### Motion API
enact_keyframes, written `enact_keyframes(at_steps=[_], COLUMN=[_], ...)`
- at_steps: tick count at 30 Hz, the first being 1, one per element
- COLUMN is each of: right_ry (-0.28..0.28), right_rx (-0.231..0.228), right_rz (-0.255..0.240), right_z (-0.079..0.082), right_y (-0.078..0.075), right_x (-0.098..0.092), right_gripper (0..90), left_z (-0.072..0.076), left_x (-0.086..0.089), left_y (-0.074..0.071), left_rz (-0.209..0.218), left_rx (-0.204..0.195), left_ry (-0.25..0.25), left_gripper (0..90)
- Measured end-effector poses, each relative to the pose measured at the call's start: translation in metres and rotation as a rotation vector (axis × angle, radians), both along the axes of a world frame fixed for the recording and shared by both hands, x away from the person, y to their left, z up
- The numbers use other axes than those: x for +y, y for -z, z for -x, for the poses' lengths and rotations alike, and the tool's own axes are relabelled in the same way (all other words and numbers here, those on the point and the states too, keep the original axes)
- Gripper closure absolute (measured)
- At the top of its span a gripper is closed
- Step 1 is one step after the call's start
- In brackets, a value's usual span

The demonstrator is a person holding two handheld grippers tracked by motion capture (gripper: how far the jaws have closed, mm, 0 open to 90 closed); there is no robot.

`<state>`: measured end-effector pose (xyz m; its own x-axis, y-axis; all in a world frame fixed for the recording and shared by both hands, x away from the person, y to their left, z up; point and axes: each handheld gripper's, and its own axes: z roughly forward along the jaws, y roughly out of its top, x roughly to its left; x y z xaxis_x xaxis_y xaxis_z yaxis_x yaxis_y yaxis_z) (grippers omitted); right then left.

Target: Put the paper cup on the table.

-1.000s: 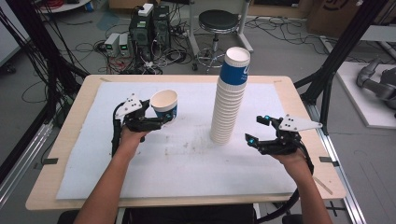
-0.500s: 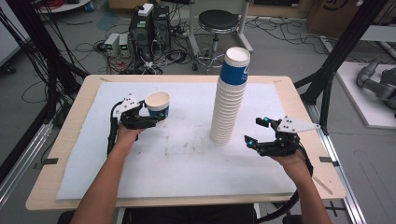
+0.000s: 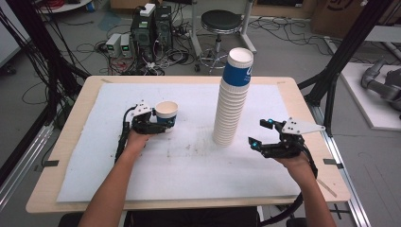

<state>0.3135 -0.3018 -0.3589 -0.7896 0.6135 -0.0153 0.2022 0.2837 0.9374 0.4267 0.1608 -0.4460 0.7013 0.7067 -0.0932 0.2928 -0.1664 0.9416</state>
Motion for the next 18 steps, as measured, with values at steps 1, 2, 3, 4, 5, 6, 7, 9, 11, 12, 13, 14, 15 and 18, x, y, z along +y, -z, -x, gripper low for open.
enact_keyframes(at_steps=[1, 2, 3, 4, 5, 6, 7, 9, 11, 12, 13, 14, 15, 18], right_ry=[-0.002, -0.002, -0.003, -0.003, -0.004, -0.003, -0.002, -0.001, -0.001, -0.001, -0.001, -0.002, -0.002, -0.001], right_rx=[-0.001, -0.001, 0.000, 0.000, 0.000, -0.004, -0.004, -0.004, 0.000, 0.001, 0.001, -0.001, -0.001, 0.004], right_rz=[0.000, 0.002, 0.000, -0.001, -0.001, -0.001, -0.001, -0.001, 0.000, 0.001, 0.003, 0.004, 0.004, 0.004], right_z=[0.000, 0.000, 0.000, 0.001, 0.001, 0.001, 0.001, 0.001, 0.001, 0.001, 0.001, 0.000, 0.000, 0.000], right_y=[0.000, 0.000, 0.000, 0.000, 0.000, 0.000, 0.000, 0.000, 0.000, 0.000, 0.000, 0.000, 0.000, 0.000], right_x=[0.000, 0.000, 0.000, 0.000, 0.000, 0.000, -0.001, 0.000, 0.000, 0.000, 0.001, 0.001, 0.001, 0.001], right_gripper=[19.2, 19.2, 19.2, 19.2, 19.1, 19.2, 19.2, 19.2, 19.2, 19.2, 19.2, 19.2, 19.2, 19.1], left_z=[0.001, 0.002, 0.002, 0.004, 0.005, 0.007, 0.009, 0.012, 0.015, 0.016, 0.017, 0.017, 0.018, 0.022], left_x=[-0.001, -0.001, 0.001, 0.003, 0.004, 0.006, 0.006, 0.008, 0.008, 0.009, 0.009, 0.010, 0.010, 0.011], left_y=[0.000, -0.001, -0.001, -0.002, -0.003, -0.003, -0.004, -0.004, -0.005, -0.005, -0.005, -0.005, -0.005, -0.006], left_rz=[-0.008, -0.014, -0.016, -0.016, -0.021, -0.033, -0.042, -0.054, -0.062, -0.061, -0.063, -0.063, -0.071, -0.091], left_rx=[0.003, 0.010, 0.020, 0.033, 0.043, 0.048, 0.051, 0.059, 0.062, 0.067, 0.074, 0.086, 0.103, 0.120], left_ry=[-0.003, -0.006, -0.007, -0.013, -0.016, -0.014, -0.013, -0.015, -0.018, -0.020, -0.019, -0.013, -0.006, 0.017], left_gripper=[24.8, 24.3, 24.0, 23.7, 23.5, 23.3, 23.1, 22.8, 22.5, 22.3, 22.0, 21.6, 21.0, 19.8])
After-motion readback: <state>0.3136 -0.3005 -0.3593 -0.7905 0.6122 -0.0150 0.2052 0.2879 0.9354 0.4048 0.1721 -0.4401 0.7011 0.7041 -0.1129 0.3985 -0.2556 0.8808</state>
